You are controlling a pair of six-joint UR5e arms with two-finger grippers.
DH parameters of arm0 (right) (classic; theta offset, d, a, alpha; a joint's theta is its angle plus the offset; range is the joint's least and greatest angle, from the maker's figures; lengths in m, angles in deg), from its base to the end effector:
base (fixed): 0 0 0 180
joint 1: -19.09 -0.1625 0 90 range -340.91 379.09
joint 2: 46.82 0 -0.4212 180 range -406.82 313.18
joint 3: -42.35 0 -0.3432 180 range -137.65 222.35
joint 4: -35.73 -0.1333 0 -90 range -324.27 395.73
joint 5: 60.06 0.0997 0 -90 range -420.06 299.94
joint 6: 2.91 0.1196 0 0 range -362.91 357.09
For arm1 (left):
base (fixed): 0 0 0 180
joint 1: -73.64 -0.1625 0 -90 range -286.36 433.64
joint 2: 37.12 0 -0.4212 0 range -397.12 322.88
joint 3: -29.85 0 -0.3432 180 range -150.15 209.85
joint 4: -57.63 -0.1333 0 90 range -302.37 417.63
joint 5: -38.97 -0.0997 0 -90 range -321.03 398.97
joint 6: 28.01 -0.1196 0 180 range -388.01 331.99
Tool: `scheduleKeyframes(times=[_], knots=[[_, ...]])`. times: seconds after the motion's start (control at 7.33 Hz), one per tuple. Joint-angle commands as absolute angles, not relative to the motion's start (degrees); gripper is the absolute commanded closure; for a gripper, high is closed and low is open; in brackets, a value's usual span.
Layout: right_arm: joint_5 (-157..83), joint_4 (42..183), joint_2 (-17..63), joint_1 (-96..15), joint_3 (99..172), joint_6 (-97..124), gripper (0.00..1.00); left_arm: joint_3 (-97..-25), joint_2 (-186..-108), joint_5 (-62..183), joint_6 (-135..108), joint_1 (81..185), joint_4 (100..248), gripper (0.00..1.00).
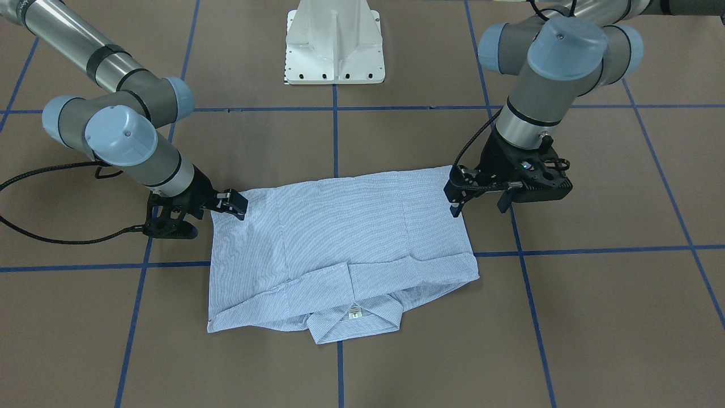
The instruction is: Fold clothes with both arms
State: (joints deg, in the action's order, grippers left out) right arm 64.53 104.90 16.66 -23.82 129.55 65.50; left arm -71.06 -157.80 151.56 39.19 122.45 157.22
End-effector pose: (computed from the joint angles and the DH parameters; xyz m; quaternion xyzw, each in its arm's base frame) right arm -0.4260 -0.4853 0.4015 -0.0395 -0.4529 0.0527 0.8891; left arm 0.3427 -0.5242 0.2885 0.1045 0.4469 -0.1166 0.8808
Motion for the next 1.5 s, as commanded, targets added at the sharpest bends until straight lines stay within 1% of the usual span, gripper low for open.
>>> scheduleKeyframes(times=[0.0, 0.14, 0.27, 0.41, 0.68, 1.36], knots=[[64.9, 105.1, 16.7, -23.7, 129.4, 65.5, 0.21, -71.7, -157.9, 151.6, 39.2, 122.4, 157.2, 0.01], [64.8, 105.2, 16.7, -23.7, 129.2, 65.4, 0.34, -72.0, -157.9, 151.6, 39.2, 122.4, 156.8, 0.01], [64.7, 105.2, 16.8, -23.7, 129.1, 65.4, 0.43, -72.3, -158.0, 151.6, 39.2, 122.4, 156.4, 0.01], [64.7, 105.2, 16.8, -23.7, 129.0, 65.4, 0.48, -72.4, -158.0, 151.6, 39.2, 122.4, 156.4, 0.01], [64.8, 105.2, 16.8, -24.1, 129.0, 65.3, 0.51, -72.5, -157.9, 151.6, 39.2, 122.4, 156.4, 0.01], [64.7, 105.2, 17.9, -24.2, 129.0, 65.2, 0.51, -72.7, -158.0, 151.6, 39.2, 122.4, 156.3, 0.01]])
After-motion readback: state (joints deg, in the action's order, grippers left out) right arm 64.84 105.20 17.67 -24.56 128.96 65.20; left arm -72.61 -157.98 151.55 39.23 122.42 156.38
